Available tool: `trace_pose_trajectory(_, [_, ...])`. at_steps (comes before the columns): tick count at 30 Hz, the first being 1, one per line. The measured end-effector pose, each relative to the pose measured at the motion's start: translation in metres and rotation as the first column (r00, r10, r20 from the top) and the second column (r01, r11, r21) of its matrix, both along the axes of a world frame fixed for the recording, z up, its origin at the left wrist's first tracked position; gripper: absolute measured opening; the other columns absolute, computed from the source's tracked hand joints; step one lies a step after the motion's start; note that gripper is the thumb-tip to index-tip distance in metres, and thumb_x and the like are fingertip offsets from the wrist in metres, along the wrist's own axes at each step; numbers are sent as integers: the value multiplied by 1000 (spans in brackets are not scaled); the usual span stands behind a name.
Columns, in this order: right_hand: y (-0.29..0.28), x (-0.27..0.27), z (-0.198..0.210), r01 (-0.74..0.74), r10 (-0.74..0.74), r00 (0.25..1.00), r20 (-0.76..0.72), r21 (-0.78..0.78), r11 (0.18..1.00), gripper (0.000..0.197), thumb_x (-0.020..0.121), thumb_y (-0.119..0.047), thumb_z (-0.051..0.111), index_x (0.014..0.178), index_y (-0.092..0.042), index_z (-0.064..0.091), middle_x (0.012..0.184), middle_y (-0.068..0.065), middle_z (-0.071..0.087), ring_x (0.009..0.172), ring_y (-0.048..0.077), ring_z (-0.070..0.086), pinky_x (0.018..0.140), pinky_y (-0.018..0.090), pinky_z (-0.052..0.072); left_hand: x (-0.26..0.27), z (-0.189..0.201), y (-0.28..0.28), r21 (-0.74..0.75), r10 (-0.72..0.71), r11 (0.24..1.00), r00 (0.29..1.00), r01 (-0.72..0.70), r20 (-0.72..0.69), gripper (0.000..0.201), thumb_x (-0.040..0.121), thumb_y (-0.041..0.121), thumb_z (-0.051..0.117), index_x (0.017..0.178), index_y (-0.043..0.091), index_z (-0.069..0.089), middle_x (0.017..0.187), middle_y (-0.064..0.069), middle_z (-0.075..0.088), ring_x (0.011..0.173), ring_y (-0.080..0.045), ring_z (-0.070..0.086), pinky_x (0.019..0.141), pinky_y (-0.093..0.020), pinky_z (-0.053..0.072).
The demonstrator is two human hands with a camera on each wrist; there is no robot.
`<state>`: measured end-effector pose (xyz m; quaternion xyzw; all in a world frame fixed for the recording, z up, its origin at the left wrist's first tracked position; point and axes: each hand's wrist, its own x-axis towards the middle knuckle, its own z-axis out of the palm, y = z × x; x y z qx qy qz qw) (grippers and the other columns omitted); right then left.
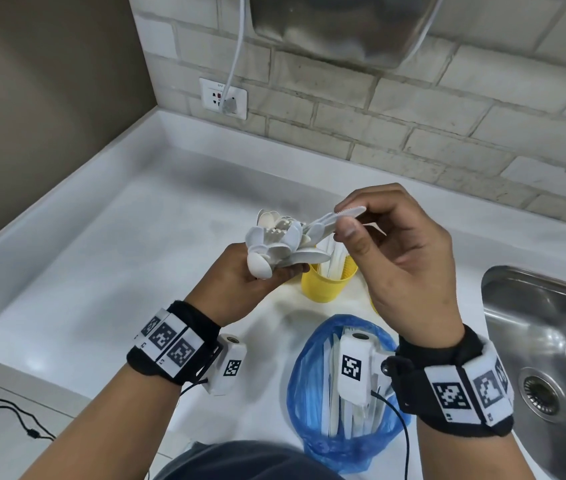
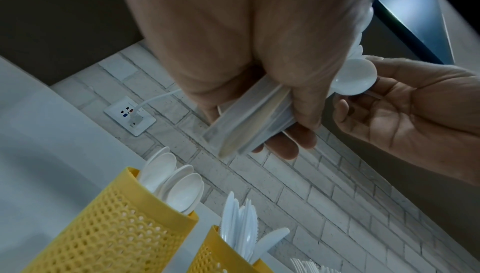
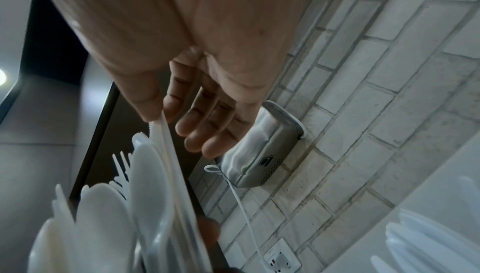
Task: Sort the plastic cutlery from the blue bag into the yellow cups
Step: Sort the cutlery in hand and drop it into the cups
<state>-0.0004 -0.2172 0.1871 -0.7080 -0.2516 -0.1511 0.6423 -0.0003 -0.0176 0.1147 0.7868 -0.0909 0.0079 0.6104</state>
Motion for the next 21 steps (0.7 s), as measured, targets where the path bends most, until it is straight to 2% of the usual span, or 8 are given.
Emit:
trace_pose_trajectory(2, [-1,1,1,29,-29,999,35,-9,1000,4,95,1,66,100,0,67,98,22,62,89,34,64,81,35,51,0,0,0,6,1,1000,1000,-1,-11,18,90,26,78,108,26,77,103,11,78,99,-7,71,88,-22,55])
trace_pose_trajectory(5, [-3,-1,6,60,-63,997,37,77,995,8,96,0,65,102,-4,65,96,21,64,82,36,64,79,37,53,-2,1,0,-1,3,1000,999,-3,-32,16,89,26,79,105,28,77,101,16,77,98,-3,70,85,-15,51])
trace_pose_trajectory(7, [-3,-2,9,70,-74,997,34,103,992,13,96,1,63,104,-9,64,95,18,64,78,38,63,78,41,55,-3,1,0,2,7,1000,999,-7,-39,15,89,27,79,104,28,78,100,17,77,97,-2,70,83,-14,51])
trace_pose_trajectory(12, [-2,-2,11,88,-91,996,15,139,986,13,97,-2,61,103,-14,62,91,14,65,75,39,63,76,40,56,-4,2,1,6,14,1000,998,-14,-60,17,88,33,79,103,26,78,99,13,77,98,-8,71,90,-28,53])
trace_pose_trajectory(17, [-5,1,7,95,-93,995,34,-73,993,7,96,-6,70,98,-11,66,94,16,66,83,29,66,78,32,53,-4,-1,2,-3,-30,1000,995,29,-91,23,87,44,77,100,25,79,100,5,78,101,-18,72,97,-48,54])
trace_pose_trajectory(19, [-6,1,5,113,-109,993,45,-111,987,6,96,-6,70,97,-11,67,92,15,67,82,24,66,77,28,52,-4,-2,2,-10,-48,999,995,48,-89,26,87,46,77,101,24,79,101,5,78,102,-18,72,99,-50,53])
trace_pose_trajectory(21, [-5,-1,5,140,-136,989,52,-92,986,6,98,-6,67,96,-11,65,89,12,69,80,24,69,75,34,55,-4,-1,3,-14,-52,999,995,51,-89,28,87,45,75,100,21,80,99,5,79,100,-17,73,99,-49,53])
